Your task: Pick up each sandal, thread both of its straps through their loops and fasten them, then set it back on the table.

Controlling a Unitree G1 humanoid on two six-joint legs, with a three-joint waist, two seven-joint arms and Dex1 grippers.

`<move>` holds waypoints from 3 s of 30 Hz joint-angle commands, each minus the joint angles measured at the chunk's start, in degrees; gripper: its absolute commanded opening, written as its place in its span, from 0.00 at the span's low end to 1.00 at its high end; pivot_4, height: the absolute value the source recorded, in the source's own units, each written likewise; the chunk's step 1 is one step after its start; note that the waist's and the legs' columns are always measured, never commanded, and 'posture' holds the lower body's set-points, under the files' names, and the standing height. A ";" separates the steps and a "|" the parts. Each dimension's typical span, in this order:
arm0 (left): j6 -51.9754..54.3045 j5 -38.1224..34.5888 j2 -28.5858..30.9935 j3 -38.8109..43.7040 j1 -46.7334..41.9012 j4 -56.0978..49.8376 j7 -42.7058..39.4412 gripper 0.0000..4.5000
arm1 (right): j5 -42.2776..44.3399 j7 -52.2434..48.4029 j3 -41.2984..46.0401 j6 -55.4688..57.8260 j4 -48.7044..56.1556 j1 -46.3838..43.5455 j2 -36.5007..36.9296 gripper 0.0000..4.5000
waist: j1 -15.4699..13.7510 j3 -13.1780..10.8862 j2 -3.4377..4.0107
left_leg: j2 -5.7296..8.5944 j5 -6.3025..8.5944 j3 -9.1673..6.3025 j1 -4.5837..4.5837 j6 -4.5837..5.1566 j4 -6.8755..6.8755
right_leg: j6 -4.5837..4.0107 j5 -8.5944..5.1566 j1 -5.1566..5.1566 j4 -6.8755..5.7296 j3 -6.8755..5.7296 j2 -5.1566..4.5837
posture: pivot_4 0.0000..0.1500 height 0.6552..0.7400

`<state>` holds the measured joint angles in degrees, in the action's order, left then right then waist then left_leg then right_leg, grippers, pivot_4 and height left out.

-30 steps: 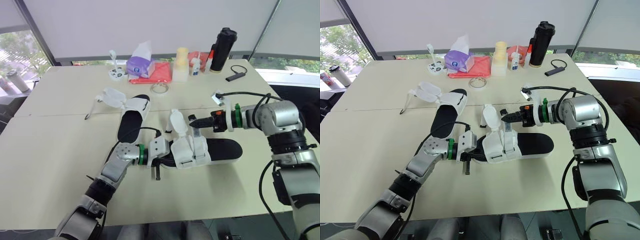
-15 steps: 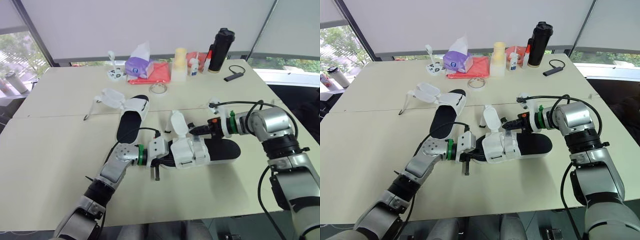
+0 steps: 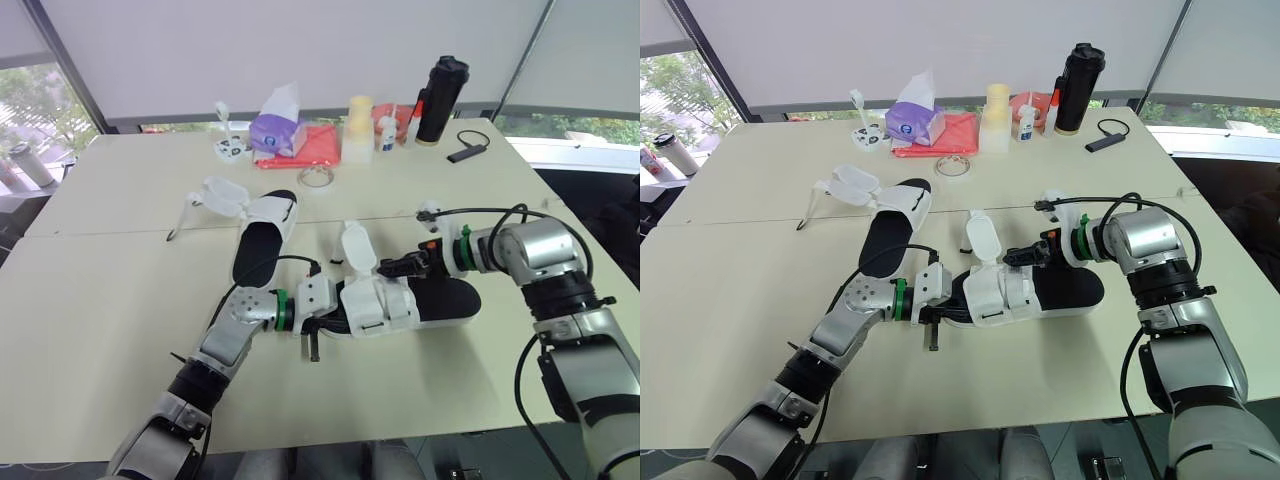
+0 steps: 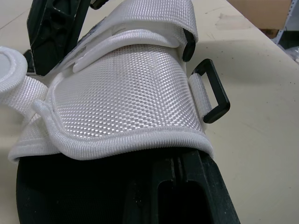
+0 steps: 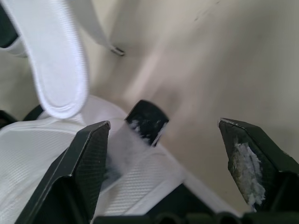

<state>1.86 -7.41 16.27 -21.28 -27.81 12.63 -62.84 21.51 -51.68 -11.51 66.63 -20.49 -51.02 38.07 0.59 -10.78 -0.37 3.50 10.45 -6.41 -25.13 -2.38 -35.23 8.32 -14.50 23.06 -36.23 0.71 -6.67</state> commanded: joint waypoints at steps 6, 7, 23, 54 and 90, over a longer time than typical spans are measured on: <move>0.24 1.54 -0.25 -1.81 0.49 0.82 -0.32 0.00 | -5.03 3.80 0.49 -7.52 -3.76 -1.20 -1.79 0.91 | 0.00 0.00 0.00 | 0.01 0.00 0.00 0.00 0.00 0.00 | 0.00 0.00 -0.01 0.00 0.00 0.00 | 1.00 1.00; 0.17 1.59 -0.26 -1.80 0.48 0.88 -0.31 0.00 | -5.06 3.51 0.57 -7.88 -3.91 -1.50 -1.85 0.91 | 0.00 0.00 0.00 | 0.01 0.00 0.00 0.00 0.00 0.00 | 0.01 0.00 -0.01 0.00 0.00 0.00 | 1.00 1.00; -0.27 1.90 -0.38 -1.82 0.91 0.78 -0.27 0.00 | 2.81 2.01 13.13 3.32 -10.27 -16.45 -3.71 0.91 | 0.03 0.00 0.03 | 0.01 0.00 -0.02 0.01 0.00 0.05 | 0.02 0.01 0.03 -0.03 0.01 0.00 | 1.00 1.00; -0.30 2.04 -0.36 -1.30 0.82 0.73 1.16 0.00 | 8.98 -5.80 6.24 5.89 -6.17 -10.00 -13.16 0.91 | 0.15 0.00 0.04 | 0.03 -0.01 -0.02 0.01 0.00 0.00 | 0.03 0.02 0.07 -0.18 0.02 0.00 | 1.00 1.00; -1.57 2.08 -1.86 -1.67 0.39 2.21 1.64 0.00 | 9.19 -8.82 14.63 -0.22 -21.06 -20.84 -15.96 0.91 | 0.08 0.00 0.05 | 0.04 -0.03 -0.03 0.02 -0.05 0.00 | 0.03 0.02 0.10 -0.26 0.03 0.01 | 1.00 1.00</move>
<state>0.19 -6.72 15.02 -21.22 -27.75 13.54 -61.15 29.60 -60.43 1.10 66.95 -42.62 -69.02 21.83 0.66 -10.78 -0.33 3.54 10.41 -6.44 -25.10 -2.43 -35.24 8.36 -14.48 23.16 -36.48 0.74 -6.66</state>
